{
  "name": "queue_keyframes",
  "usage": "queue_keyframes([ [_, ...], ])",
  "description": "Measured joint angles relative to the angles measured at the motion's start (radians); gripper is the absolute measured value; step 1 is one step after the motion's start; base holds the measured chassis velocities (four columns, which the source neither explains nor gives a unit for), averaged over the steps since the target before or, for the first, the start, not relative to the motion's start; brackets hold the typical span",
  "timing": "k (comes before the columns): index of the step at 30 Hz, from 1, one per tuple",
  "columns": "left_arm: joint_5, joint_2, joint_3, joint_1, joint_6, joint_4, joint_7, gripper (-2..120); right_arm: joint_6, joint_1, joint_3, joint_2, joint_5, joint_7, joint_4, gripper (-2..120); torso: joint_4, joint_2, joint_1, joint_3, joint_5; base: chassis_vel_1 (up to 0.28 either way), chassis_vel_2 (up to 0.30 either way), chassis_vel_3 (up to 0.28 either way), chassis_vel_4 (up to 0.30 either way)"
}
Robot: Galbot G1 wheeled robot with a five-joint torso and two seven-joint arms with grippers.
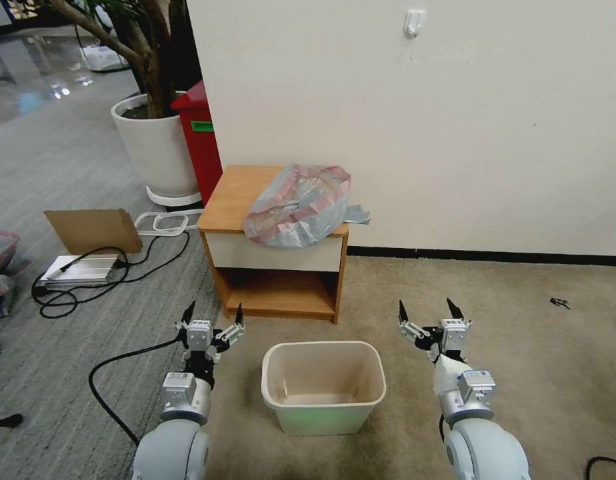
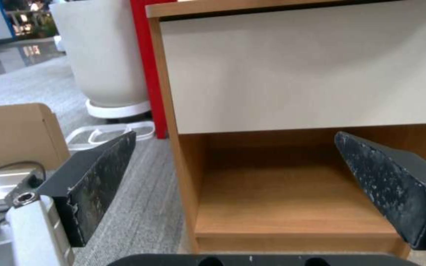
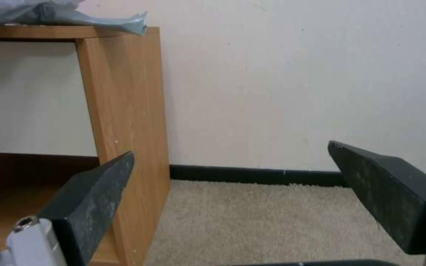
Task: Pick up the garbage bag from the table and place it over the trash can.
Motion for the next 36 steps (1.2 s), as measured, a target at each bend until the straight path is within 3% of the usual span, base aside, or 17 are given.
queue_keyframes([
  [36, -0.001, 0.000, 0.000, 0.001, 0.000, -0.002, 0.000, 100, 0.000, 0.000, 0.000, 0.000, 0.000, 0.000, 0.000, 100, 0.0000, 0.000, 0.000, 0.000, 0.0000, 0.000, 0.000, 0.000, 0.000],
])
